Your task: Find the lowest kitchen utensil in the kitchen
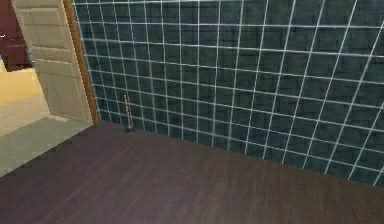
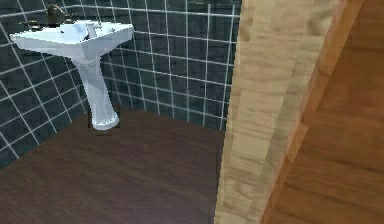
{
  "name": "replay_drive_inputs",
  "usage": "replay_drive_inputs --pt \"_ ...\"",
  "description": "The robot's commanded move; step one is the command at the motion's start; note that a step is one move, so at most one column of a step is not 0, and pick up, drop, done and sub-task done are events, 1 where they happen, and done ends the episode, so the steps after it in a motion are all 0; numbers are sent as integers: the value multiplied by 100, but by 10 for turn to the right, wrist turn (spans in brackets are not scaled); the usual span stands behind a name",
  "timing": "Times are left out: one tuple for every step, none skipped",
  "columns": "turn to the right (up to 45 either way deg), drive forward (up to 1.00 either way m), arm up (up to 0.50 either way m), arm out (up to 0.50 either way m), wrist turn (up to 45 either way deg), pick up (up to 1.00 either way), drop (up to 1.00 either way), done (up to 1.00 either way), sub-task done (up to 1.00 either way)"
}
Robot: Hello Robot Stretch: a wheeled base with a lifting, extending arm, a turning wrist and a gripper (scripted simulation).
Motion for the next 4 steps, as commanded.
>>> replay_drive_inputs --pt "90 0 0 0 0 0 0 0 0" --pt "450 0 0 0 0 0 0 0 0" --pt "-300 0 0 0 0 0 0 0 0" --pt "-60 0 0 0 0 0 0 0 0"
